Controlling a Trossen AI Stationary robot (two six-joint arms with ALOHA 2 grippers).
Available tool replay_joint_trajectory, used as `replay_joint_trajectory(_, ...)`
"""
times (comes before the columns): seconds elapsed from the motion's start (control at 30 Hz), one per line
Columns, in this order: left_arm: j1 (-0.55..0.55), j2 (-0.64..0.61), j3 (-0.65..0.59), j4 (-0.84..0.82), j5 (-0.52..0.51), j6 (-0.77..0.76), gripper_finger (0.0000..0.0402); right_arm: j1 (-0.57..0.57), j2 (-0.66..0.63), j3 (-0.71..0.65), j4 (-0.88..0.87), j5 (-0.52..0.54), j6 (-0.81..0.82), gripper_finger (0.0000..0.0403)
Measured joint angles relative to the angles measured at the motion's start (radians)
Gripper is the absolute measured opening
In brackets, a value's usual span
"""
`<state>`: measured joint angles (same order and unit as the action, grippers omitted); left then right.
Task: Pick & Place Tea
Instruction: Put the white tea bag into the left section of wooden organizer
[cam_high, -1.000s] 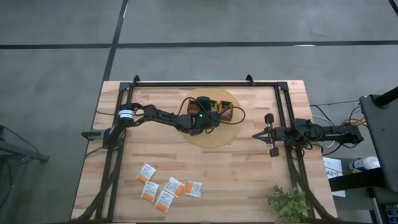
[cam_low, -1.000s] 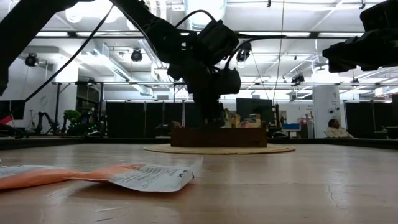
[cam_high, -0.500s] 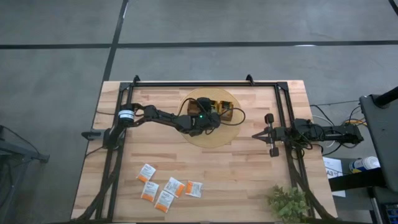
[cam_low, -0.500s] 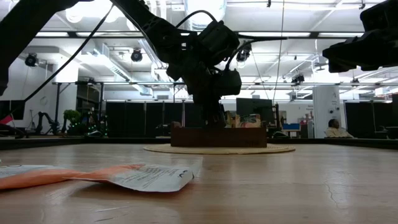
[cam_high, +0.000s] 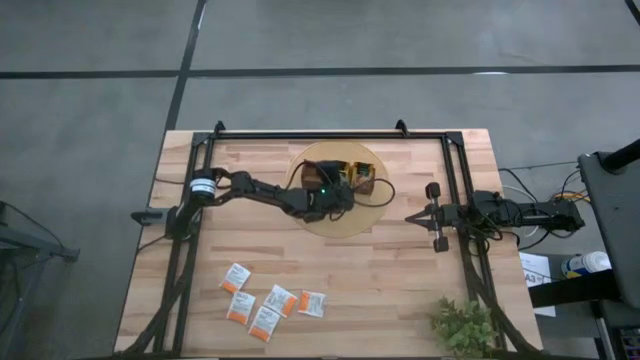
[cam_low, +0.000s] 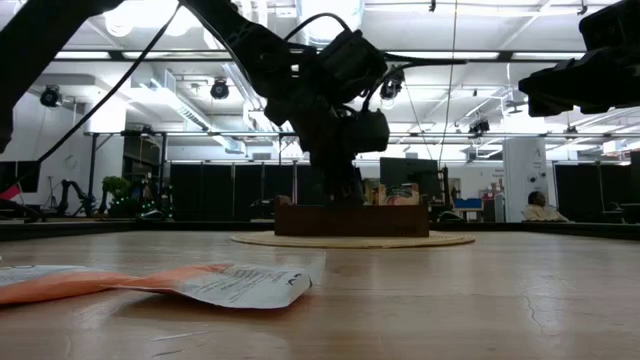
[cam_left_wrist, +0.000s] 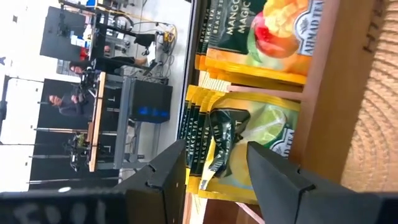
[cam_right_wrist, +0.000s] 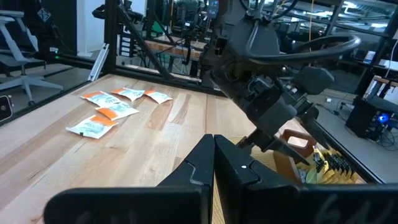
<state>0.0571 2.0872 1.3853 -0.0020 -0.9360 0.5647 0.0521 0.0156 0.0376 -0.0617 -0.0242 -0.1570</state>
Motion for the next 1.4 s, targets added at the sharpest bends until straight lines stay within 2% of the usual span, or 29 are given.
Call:
replay_joint_trajectory(0.37,-0.037,-0.072,0.000,-0.123,-0.030,-0.017,0.0163,0.000,0.000,0.000,0.000,0.000,0.000,0.0009)
replay_joint_trajectory(0.73,-0.142,-0.269,0.000,-0.504,-0.007,-0.351,0.0163,0.000,0.000,0.000,0.000,0.000,0.000,0.0009)
replay_joint_trajectory(1.07,-0.304,-0.415,-0.002,-0.804,0.181,-0.678,0.0163,0.000,0.000,0.000,0.000,0.000,0.000,0.0009)
replay_joint_trajectory(1.2,-0.389,-0.468,-0.039,-0.837,0.275,-0.770,0.0163,0.000,0.000,0.000,0.000,0.000,0.000,0.0009)
replay_joint_trajectory(1.4,-0.556,-0.528,-0.130,-0.825,0.338,-0.860,0.0163,0.000,0.000,0.000,0.000,0.000,0.000,0.0009)
